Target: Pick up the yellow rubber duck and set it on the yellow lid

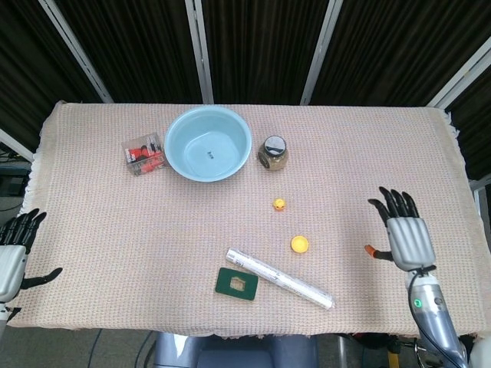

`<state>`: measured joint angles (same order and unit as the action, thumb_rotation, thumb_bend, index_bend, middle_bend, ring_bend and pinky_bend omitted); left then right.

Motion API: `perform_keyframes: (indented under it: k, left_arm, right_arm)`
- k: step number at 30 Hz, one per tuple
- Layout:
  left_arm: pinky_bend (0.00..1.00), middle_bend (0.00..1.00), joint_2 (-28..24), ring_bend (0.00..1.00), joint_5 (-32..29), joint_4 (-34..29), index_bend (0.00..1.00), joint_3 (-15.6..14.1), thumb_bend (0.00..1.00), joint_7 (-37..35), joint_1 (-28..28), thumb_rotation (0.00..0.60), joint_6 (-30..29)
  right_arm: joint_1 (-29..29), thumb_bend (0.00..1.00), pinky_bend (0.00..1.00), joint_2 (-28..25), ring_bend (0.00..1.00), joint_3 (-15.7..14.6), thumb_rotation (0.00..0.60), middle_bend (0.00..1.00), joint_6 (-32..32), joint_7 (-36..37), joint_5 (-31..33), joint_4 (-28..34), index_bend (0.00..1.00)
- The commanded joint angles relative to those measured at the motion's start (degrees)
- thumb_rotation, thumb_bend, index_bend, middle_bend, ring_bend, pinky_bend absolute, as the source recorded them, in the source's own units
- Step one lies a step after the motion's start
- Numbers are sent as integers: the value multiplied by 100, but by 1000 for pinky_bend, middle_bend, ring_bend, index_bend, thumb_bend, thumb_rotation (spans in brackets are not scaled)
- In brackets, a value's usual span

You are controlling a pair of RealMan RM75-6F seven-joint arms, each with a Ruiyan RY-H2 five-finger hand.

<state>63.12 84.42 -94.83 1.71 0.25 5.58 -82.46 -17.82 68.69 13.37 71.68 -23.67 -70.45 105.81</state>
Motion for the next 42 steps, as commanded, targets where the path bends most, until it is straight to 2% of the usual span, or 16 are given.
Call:
perform_keyframes:
  k: [1,8,12,19,27,42]
  left_arm:
    - [0,0,-18,0,-29,-14,0,6,95,-49,4,600,24]
    - [0,0,-96,0,-147,-58,0,33,96,-203,37,600,151]
    - [0,0,-103,0,-170,-54,0,44,94,-202,63,600,194]
    - [0,0,-83,0,-204,-25,0,61,96,-240,105,600,266]
    - [0,0,-120,0,-319,-54,0,78,94,-333,148,600,406]
    - [0,0,-178,0,-395,-99,0,75,95,-487,194,600,551]
  right_arm:
    - [-749,74,0,618,0,447,600,59,-470,-884,910,-71,236]
    - [-1708,101,0,1669,0,738,600,66,-683,-1825,2076,-891,300]
    - [-2138,120,0,2242,0,846,600,72,-775,-1982,2501,-1470,325]
    - [-2689,138,0,2989,0,899,600,74,-964,-2079,2879,-2391,342]
    - [-3057,149,0,3476,0,968,600,76,-1175,-1954,3134,-3275,356]
    - [-3332,192,0,4032,0,829,600,96,-1422,-1790,3293,-4136,427]
